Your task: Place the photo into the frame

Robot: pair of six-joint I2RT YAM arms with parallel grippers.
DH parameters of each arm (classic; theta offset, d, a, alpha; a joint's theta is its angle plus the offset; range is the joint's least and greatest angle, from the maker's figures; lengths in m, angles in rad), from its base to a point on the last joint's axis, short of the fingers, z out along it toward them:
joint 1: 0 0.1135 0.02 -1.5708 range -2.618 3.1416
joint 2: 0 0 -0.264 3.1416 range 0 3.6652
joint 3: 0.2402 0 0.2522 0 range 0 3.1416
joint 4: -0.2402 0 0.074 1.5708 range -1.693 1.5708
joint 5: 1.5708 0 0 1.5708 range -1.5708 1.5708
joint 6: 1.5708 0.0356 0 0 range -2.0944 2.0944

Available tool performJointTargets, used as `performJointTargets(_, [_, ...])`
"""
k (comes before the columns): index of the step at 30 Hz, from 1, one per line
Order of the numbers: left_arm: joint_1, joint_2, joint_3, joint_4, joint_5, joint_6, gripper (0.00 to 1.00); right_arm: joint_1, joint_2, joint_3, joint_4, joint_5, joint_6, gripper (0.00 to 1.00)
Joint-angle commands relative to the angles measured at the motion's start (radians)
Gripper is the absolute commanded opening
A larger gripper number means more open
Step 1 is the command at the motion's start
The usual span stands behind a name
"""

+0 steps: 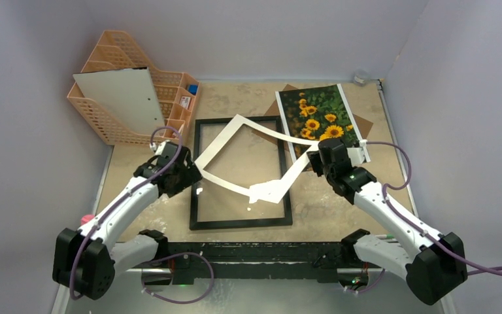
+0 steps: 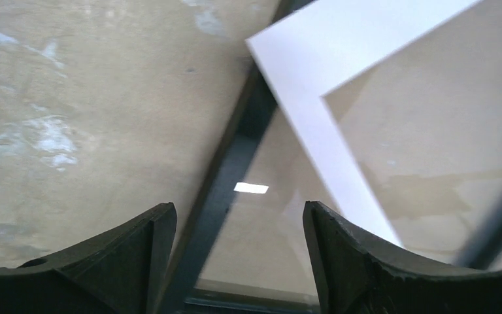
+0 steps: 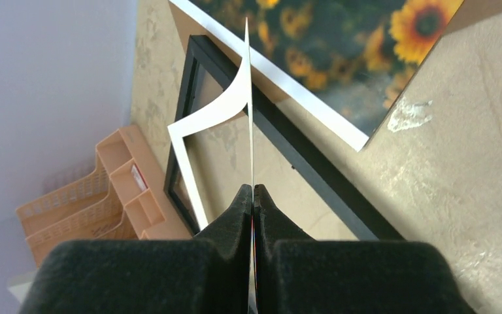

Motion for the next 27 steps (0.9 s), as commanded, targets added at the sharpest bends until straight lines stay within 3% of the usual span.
performJointTargets(1, [0.004,-0.099,0.067,0.039,0.139,-0.155,0.75,0.003,-0.018,0.020,-0.076,-0.033,0.157,0.00])
performJointTargets(11, [-0.002,-0.185,-0.134,0.345,0.340,-0.498,0.80,0.003,0.035,0.061,-0.116,-0.131,0.234,0.00])
performJointTargets(20, [-0.020,-0.159,-0.202,0.368,0.367,-0.623,0.82,0.002,0.078,0.102,-0.118,-0.142,0.256,0.00])
performJointTargets(25, [-0.024,-0.169,-0.275,0.488,0.338,-0.715,0.74,0.001,0.074,0.100,-0.131,-0.166,0.268,0.00])
performJointTargets(27, [-0.027,-0.172,-0.287,0.511,0.314,-0.736,0.61,0.000,0.074,0.098,-0.139,-0.172,0.271,0.00])
